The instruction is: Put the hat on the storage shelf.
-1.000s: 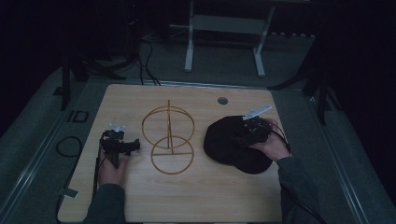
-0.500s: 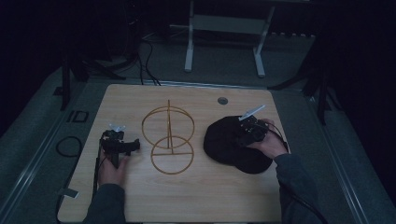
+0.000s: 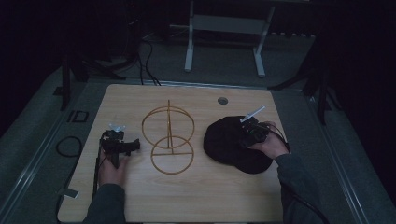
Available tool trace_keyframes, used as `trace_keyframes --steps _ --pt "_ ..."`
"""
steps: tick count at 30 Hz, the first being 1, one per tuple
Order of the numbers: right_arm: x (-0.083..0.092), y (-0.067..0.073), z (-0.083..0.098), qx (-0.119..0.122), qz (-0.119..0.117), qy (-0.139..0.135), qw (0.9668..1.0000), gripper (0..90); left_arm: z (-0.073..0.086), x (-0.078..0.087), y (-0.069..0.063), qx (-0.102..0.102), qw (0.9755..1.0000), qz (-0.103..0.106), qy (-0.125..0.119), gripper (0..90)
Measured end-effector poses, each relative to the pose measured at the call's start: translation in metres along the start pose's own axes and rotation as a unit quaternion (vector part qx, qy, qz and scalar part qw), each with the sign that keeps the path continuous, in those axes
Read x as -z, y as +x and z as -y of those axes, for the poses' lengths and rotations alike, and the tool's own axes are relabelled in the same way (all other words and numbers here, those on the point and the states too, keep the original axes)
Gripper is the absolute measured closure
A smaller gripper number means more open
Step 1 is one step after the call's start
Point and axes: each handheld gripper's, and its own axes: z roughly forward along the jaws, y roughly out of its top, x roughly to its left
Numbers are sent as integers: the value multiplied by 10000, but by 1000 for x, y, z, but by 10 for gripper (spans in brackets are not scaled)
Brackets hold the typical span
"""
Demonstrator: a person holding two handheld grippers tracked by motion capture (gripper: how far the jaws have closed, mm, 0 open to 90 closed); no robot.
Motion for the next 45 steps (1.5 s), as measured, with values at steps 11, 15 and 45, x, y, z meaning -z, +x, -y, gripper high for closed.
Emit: trace_keyframes --steps 11,15,45 --pt "-1 -3 1 -47 -16 229 9997 714 0 0 0 1 10000 0 -1 22" --pt "3 0 2 185 -5 105 9998 825 0 0 0 0 10000 -1 1 22" --pt "52 -1 1 396 -427 -1095 9923 867 0 0 0 4 10000 -2 -12 22"
